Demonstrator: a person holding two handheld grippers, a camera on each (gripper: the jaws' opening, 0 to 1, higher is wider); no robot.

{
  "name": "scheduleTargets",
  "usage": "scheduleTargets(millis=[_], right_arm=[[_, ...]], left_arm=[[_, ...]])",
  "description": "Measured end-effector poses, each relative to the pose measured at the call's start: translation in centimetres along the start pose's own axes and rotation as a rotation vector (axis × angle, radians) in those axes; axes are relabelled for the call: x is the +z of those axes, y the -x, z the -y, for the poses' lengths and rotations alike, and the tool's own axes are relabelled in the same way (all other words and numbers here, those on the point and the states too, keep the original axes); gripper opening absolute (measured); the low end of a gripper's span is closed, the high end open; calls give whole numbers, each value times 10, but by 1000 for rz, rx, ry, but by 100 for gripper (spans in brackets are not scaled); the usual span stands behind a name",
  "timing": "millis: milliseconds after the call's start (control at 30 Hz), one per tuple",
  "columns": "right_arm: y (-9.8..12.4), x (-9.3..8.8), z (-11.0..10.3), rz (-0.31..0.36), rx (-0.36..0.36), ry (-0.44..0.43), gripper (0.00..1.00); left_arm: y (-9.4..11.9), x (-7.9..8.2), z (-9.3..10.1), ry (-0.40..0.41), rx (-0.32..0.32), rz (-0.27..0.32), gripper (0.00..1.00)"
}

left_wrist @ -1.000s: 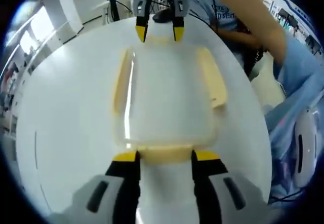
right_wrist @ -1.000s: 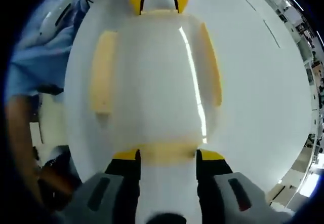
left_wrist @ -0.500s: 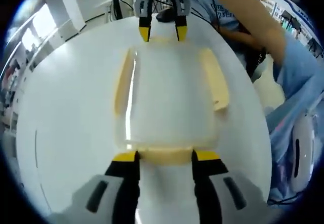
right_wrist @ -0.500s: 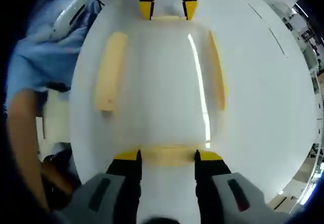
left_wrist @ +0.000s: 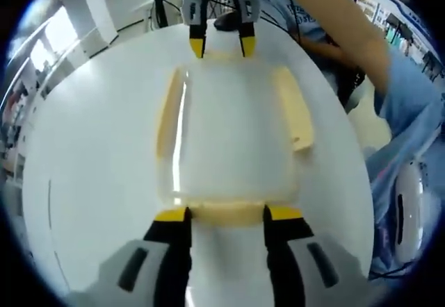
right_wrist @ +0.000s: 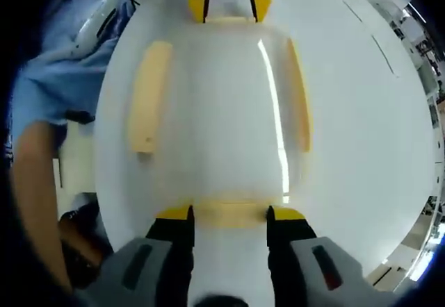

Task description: Snap each plastic latch of the storage box into its locked position after aligning the lid with the box until every specified latch is closed and the lid sits flush.

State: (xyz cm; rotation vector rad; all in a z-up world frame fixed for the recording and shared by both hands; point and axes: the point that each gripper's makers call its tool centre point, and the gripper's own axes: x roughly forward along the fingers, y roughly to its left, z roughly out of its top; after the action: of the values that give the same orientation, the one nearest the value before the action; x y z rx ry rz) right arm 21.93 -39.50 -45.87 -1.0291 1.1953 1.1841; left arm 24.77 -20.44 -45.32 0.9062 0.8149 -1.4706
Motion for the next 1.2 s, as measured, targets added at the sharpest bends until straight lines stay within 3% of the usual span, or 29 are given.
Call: scheduleTargets(millis=[167, 400, 700, 1067, 1200], right_arm=[[0, -2, 0, -18, 5, 6, 40], [1, -4, 0, -26, 13, -1, 40], [0, -7, 7, -113, 24, 3, 40], [2, -13, 4, -205, 41, -14, 39], [7, -13, 2, -194, 32, -18, 39]], left_arm=[[0, 2, 1, 6, 2, 14, 40], [-2, 5, 1, 6, 1, -34, 40], [-2, 5, -2, 18, 1, -5, 39], [-5, 8, -1, 23, -2, -27, 38], [1, 10, 0, 31, 0, -26, 38]])
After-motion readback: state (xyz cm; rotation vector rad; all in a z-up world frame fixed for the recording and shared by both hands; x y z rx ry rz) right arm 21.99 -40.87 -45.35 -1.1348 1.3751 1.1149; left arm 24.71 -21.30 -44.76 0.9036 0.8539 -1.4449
